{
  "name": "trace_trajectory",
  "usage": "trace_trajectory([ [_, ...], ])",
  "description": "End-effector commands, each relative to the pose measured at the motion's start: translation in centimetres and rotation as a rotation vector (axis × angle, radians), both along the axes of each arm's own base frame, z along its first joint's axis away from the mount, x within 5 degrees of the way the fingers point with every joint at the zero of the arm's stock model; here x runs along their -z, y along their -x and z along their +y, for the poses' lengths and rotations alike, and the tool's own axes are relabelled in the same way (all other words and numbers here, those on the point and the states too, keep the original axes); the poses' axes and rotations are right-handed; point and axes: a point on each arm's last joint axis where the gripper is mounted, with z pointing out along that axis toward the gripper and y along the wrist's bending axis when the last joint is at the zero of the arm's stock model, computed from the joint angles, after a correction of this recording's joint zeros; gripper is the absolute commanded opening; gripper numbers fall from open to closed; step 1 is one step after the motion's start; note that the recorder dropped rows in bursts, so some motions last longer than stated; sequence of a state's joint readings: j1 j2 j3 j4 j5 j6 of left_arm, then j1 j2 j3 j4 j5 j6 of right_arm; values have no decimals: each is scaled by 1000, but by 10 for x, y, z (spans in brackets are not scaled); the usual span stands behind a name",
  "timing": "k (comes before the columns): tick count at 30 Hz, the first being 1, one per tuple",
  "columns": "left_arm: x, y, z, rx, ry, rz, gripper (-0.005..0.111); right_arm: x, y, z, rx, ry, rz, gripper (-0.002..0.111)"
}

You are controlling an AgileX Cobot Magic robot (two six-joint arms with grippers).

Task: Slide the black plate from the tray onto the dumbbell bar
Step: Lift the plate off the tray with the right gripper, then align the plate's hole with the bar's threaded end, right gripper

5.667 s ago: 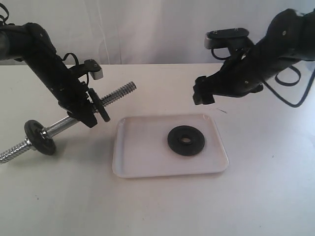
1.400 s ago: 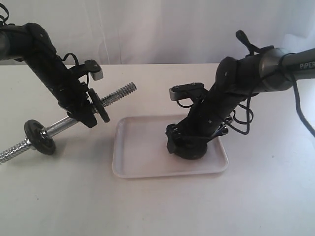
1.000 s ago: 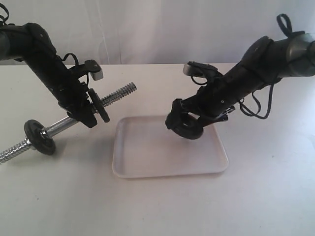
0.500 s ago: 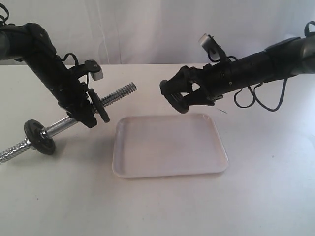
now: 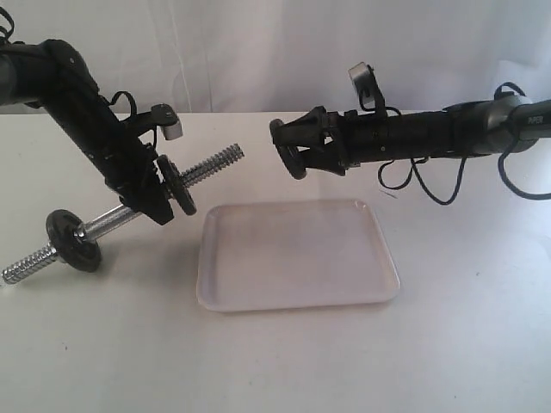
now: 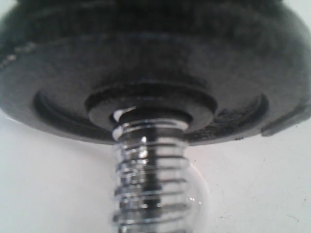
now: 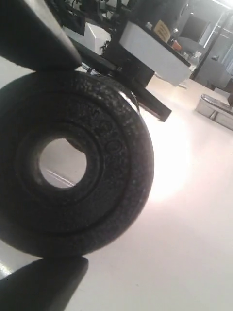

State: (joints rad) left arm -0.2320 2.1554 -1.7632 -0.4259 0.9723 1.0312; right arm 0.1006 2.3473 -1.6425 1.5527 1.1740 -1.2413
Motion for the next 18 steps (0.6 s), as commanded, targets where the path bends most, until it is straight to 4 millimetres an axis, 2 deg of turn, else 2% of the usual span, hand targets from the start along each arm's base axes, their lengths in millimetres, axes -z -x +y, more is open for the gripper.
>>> trace_trajectory([
  [1,-39,10,-8,1,135,-14,0,-18,-8,3,54,-166,-16,0],
  [9,-40,12,-8,18,136,-5,0,-18,-4,18,49,-205,137,0],
  [18,-40,15,-8,49,139,10,0,-18,0,28,37,-215,218,0],
])
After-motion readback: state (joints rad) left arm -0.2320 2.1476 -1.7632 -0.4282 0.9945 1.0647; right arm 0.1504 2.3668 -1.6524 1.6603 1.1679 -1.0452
